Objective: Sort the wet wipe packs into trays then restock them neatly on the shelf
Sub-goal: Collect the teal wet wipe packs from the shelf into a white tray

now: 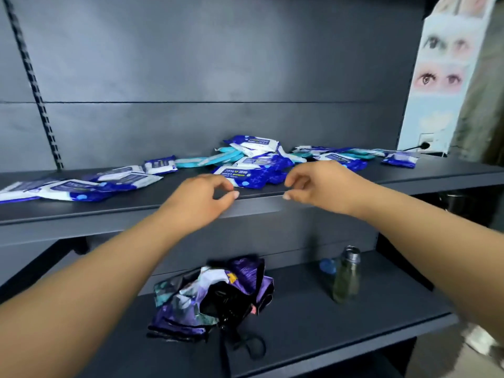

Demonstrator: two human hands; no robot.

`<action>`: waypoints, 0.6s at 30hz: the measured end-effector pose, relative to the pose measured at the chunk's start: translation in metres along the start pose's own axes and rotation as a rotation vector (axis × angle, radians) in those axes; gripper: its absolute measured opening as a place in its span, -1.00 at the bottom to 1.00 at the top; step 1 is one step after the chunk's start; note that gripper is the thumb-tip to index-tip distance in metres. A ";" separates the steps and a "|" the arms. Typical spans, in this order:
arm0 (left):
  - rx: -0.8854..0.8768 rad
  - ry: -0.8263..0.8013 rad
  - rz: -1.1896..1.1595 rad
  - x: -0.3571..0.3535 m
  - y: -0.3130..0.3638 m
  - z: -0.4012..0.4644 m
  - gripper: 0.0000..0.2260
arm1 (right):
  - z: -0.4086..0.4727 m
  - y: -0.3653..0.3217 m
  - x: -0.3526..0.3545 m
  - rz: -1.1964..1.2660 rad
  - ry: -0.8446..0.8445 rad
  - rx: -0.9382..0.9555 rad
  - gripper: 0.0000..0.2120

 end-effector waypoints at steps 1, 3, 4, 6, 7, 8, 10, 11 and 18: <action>0.021 0.010 0.016 -0.005 -0.001 0.011 -0.78 | 0.006 0.015 0.001 0.039 0.006 -0.024 -0.84; 0.059 0.031 0.063 -0.016 -0.004 0.032 -0.74 | 0.023 0.040 -0.004 0.105 0.011 -0.044 -0.90; 0.085 0.035 0.084 -0.021 -0.008 0.042 -0.71 | 0.033 0.051 -0.007 0.136 0.014 -0.042 -0.91; 0.170 0.015 0.112 -0.030 -0.022 0.059 -0.65 | 0.057 0.066 -0.015 0.204 0.011 -0.032 -0.91; 0.221 -0.003 0.120 -0.036 -0.031 0.065 -0.62 | 0.069 0.071 -0.018 0.233 0.007 -0.021 -0.91; 0.270 -0.016 0.130 -0.039 -0.039 0.071 -0.60 | 0.083 0.073 -0.019 0.258 0.005 0.000 -0.91; 0.359 -0.051 0.121 -0.047 -0.054 0.074 -0.58 | 0.110 0.073 -0.022 0.296 0.013 0.054 -0.90; 0.397 -0.061 0.105 -0.050 -0.060 0.075 -0.59 | 0.126 0.069 -0.024 0.308 0.017 0.087 -0.90; 0.487 0.017 0.051 -0.047 -0.071 0.070 -0.72 | 0.239 0.015 -0.066 0.205 -0.012 0.269 -0.77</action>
Point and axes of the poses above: each hand's wrist, its own z-axis towards the middle knuckle, its own x-axis out of the back of the hand, y = z × x, the point moved 8 cm from there along z, towards the middle knuckle, and after that the axes turned 5 degrees about -z, right-handed, at the moved point
